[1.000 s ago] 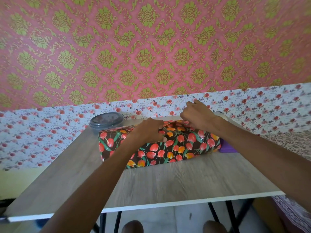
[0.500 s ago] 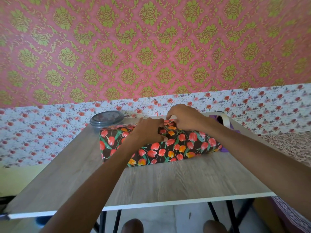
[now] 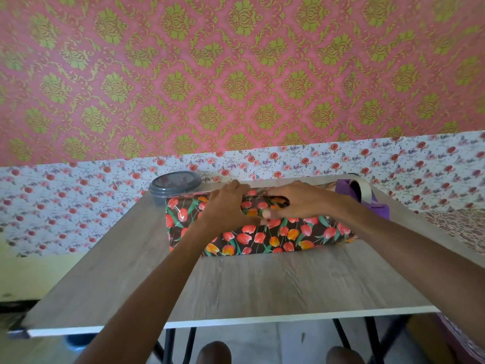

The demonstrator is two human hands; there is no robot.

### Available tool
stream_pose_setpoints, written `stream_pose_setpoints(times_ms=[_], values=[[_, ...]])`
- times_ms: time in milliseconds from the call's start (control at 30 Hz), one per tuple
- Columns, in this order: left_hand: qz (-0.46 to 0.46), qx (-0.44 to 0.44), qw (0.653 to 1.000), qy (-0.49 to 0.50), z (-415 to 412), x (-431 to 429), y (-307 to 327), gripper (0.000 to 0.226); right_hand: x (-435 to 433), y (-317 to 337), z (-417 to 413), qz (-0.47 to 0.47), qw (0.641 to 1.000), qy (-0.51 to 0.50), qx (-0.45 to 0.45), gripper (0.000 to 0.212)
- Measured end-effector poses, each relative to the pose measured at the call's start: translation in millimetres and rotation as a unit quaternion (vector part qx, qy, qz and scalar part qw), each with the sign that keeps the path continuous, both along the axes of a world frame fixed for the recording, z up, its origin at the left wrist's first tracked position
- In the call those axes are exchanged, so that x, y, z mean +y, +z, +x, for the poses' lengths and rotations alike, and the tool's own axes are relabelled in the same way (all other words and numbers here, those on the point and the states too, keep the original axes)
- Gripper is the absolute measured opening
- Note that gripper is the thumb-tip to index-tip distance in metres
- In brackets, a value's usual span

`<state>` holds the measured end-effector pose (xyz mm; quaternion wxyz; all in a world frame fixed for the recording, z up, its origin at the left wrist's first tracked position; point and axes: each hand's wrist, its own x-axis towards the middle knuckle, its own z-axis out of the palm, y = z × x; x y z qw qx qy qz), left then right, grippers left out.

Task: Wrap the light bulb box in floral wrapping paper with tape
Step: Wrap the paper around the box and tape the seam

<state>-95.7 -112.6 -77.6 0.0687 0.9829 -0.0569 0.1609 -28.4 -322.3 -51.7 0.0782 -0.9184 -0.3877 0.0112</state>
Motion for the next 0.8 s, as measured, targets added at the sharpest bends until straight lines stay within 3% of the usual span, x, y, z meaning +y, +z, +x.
stream_pose_setpoints(times_ms=[300,467,800], values=[[0.143,-0.049,0.988,-0.007,1.5,-16.2,2.4,0.093,-9.4,-8.2,-5.7,-0.008,0.996,0.009,-0.092,0.077],[0.106,-0.001,0.994,-0.003,-0.8,-28.2,6.8,0.087,-11.9,-13.5,-8.8,0.012,0.992,0.006,-0.125,0.073],[0.160,-0.040,0.985,0.052,-8.7,-42.6,12.4,0.076,-11.2,-24.1,-6.6,0.037,0.985,-0.013,-0.169,0.064]])
